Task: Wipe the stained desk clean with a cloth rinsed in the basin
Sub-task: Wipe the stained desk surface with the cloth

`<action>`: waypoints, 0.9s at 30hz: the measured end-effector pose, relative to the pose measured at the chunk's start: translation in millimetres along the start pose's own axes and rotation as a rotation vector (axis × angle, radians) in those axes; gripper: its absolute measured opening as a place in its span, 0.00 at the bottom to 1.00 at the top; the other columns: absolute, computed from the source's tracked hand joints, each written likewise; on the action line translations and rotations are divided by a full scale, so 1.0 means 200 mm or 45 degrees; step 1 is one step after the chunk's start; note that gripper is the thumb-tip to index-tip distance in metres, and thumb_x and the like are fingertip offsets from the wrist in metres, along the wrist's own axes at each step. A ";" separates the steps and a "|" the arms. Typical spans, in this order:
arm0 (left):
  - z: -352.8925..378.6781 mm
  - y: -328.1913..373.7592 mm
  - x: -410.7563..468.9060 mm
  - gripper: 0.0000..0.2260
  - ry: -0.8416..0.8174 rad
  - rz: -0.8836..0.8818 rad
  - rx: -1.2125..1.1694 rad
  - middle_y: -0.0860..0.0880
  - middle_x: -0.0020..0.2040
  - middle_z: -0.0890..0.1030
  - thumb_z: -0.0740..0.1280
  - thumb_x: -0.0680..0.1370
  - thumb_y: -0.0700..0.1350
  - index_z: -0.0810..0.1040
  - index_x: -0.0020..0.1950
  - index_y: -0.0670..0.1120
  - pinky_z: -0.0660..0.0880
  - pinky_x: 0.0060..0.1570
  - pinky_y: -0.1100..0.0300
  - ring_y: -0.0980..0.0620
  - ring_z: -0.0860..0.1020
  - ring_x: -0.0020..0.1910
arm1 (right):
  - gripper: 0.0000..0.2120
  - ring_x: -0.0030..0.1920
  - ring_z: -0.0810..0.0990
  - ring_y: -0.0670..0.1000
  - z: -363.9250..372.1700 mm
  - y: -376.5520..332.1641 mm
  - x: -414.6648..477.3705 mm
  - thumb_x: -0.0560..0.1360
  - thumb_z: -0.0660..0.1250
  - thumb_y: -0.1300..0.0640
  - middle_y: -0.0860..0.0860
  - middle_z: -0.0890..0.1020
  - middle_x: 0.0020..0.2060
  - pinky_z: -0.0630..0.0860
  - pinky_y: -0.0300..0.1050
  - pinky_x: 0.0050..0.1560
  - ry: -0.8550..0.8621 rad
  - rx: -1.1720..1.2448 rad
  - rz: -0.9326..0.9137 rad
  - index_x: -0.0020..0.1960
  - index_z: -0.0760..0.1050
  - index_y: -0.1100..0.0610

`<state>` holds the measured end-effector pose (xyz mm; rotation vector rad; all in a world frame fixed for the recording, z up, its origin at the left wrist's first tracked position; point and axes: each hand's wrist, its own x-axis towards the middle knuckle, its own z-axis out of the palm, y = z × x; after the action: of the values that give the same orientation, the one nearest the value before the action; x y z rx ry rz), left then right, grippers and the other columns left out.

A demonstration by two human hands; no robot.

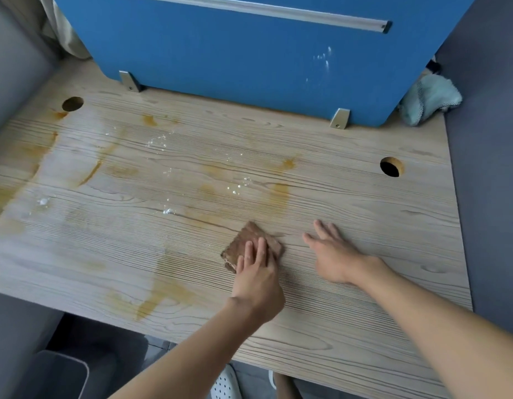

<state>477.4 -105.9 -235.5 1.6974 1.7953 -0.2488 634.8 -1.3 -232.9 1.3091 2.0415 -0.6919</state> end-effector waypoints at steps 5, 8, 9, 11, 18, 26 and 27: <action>0.01 -0.05 0.07 0.36 -0.010 0.065 0.015 0.44 0.81 0.38 0.56 0.77 0.43 0.43 0.81 0.41 0.46 0.79 0.46 0.43 0.36 0.79 | 0.37 0.79 0.36 0.62 -0.01 -0.01 -0.01 0.78 0.54 0.64 0.54 0.34 0.80 0.48 0.63 0.78 -0.008 0.000 0.005 0.82 0.43 0.48; -0.05 -0.06 0.10 0.35 0.030 0.015 0.016 0.46 0.81 0.38 0.57 0.78 0.42 0.42 0.81 0.42 0.48 0.78 0.48 0.43 0.38 0.80 | 0.36 0.79 0.36 0.62 0.00 0.00 -0.01 0.79 0.54 0.63 0.53 0.34 0.80 0.49 0.63 0.78 -0.006 -0.013 0.012 0.82 0.43 0.48; -0.05 -0.04 0.09 0.35 0.024 0.020 0.041 0.45 0.81 0.38 0.57 0.79 0.42 0.42 0.81 0.41 0.48 0.78 0.48 0.41 0.38 0.80 | 0.35 0.79 0.36 0.62 0.00 0.00 -0.01 0.79 0.54 0.63 0.53 0.34 0.80 0.50 0.63 0.78 -0.007 -0.026 0.008 0.82 0.43 0.48; -0.01 0.00 0.05 0.35 -0.019 0.057 0.094 0.42 0.81 0.37 0.57 0.79 0.43 0.41 0.81 0.39 0.47 0.79 0.45 0.38 0.38 0.79 | 0.35 0.79 0.39 0.63 -0.02 -0.01 -0.03 0.79 0.54 0.63 0.54 0.37 0.80 0.49 0.62 0.78 -0.003 -0.057 -0.018 0.82 0.45 0.49; -0.08 -0.08 0.20 0.33 0.035 0.069 0.100 0.40 0.81 0.44 0.54 0.79 0.50 0.48 0.81 0.39 0.50 0.78 0.46 0.39 0.42 0.80 | 0.39 0.79 0.37 0.61 -0.10 0.00 0.00 0.78 0.54 0.66 0.53 0.35 0.80 0.46 0.63 0.78 0.073 -0.060 -0.016 0.82 0.43 0.44; -0.03 -0.09 0.19 0.33 0.015 0.145 0.195 0.42 0.81 0.41 0.53 0.80 0.51 0.47 0.81 0.40 0.54 0.77 0.42 0.39 0.41 0.80 | 0.37 0.79 0.35 0.63 -0.09 0.00 0.04 0.78 0.53 0.64 0.52 0.33 0.79 0.49 0.64 0.77 0.036 -0.066 0.007 0.81 0.41 0.45; -0.05 -0.11 0.22 0.33 0.024 0.119 0.205 0.40 0.81 0.43 0.52 0.79 0.52 0.47 0.81 0.39 0.54 0.77 0.42 0.39 0.42 0.80 | 0.38 0.79 0.35 0.62 -0.08 0.00 0.04 0.78 0.53 0.64 0.52 0.32 0.79 0.49 0.64 0.77 0.032 -0.068 0.005 0.81 0.41 0.44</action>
<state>454.8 -66.3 -258.9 1.8961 1.7439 -0.3458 628.0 15.4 -227.5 1.2974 2.0629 -0.6181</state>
